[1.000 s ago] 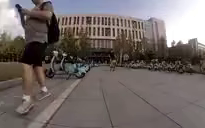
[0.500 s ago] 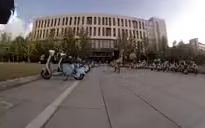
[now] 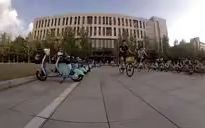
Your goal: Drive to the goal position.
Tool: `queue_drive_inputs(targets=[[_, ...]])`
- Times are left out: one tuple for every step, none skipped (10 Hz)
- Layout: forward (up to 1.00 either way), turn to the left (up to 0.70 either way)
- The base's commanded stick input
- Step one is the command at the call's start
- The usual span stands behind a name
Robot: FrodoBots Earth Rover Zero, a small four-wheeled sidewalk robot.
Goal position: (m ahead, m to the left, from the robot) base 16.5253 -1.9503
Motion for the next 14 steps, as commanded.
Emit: queue_drive_inputs(targets=[[0.70,0.00],[0.70,0.00],[0.70,0.00],[0.70,0.00],[0.70,0.00],[0.70,0.00],[0.70,0.00],[0.70,0.00],[0.70,0.00],[0.70,0.00],[0.70,0.00],[0.70,0.00],[0.70,0.00],[0.70,0.00]])
